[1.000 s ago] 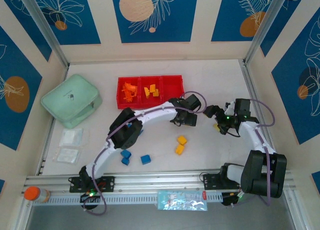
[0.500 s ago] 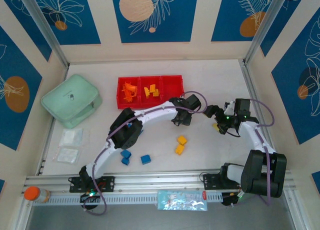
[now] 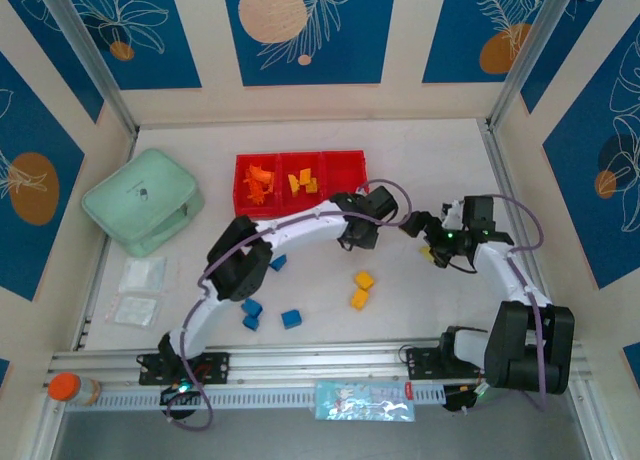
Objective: Sort the legos into containers by color
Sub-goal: Pick up the lego from the center of the table, then place the lego in the container.
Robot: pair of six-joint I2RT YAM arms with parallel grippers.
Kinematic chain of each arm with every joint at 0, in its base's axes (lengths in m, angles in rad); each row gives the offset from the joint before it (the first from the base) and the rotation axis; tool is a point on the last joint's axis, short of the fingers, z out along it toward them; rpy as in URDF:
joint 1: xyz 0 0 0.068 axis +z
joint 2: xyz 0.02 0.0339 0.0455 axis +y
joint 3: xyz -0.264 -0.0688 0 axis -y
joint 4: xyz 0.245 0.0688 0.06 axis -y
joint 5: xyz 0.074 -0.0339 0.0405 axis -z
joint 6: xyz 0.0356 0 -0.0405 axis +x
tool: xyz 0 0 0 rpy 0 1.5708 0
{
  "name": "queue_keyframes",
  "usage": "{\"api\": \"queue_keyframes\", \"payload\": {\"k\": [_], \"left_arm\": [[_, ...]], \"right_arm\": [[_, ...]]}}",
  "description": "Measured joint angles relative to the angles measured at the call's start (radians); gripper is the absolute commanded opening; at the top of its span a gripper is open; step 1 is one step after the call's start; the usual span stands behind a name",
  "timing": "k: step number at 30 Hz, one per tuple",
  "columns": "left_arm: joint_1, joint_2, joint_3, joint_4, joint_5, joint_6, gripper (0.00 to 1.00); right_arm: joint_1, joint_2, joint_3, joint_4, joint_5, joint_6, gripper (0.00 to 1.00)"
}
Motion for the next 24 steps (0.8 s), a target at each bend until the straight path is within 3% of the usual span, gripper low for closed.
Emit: {"api": "queue_keyframes", "payload": {"k": [6,10,15,21,24], "left_arm": [[0.023,-0.206,-0.090,0.000,-0.052,0.045,0.31],[0.087,-0.269,-0.092,0.004,-0.089,0.078,0.30],[0.220,-0.262,-0.093,0.016,-0.109,0.107,0.30],[0.343,-0.166,-0.050,0.027,-0.125,0.131,0.32],[0.370,-0.092,-0.014,0.027,-0.133,0.144,0.38]], "right_arm": [[0.146,0.000,0.024,0.010,0.032,-0.014,0.99],[0.255,0.001,0.025,0.034,0.064,-0.010,0.99],[0.344,0.040,0.039,0.064,0.105,0.011,0.99],[0.381,0.066,0.058,0.084,0.138,0.034,0.99],[0.386,0.077,0.078,0.083,0.148,0.039,0.99]]}}
